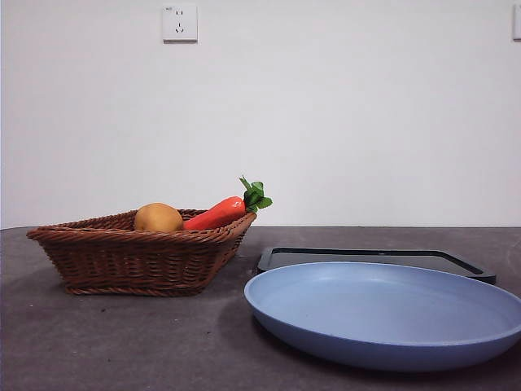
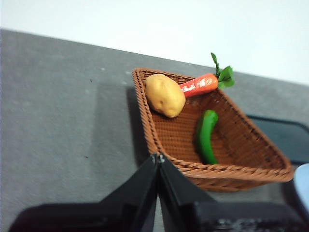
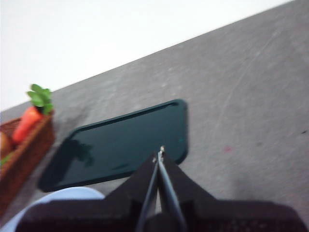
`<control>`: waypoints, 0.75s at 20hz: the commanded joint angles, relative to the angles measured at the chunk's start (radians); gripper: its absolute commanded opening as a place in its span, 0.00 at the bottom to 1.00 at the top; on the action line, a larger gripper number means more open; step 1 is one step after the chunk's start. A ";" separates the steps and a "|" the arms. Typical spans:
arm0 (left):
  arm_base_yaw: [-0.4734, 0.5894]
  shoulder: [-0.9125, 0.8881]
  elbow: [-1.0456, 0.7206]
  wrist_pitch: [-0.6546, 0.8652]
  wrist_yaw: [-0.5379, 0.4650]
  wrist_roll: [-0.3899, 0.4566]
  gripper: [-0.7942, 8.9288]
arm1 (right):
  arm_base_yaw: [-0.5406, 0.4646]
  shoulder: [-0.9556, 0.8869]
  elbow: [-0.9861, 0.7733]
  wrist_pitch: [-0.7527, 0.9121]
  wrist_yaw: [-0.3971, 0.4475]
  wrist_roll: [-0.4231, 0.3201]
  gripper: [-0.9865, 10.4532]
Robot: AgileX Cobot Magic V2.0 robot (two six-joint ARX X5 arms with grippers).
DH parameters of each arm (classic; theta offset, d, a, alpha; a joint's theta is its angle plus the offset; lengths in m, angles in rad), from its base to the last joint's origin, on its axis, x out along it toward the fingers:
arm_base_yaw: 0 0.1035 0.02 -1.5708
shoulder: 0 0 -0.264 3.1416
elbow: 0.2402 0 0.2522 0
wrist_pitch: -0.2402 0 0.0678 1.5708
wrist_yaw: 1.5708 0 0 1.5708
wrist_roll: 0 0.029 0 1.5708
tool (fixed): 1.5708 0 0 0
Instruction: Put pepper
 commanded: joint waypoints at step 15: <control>0.003 0.109 0.244 -0.159 0.105 -0.107 0.09 | 0.005 0.354 0.360 -0.106 -0.145 -0.006 0.09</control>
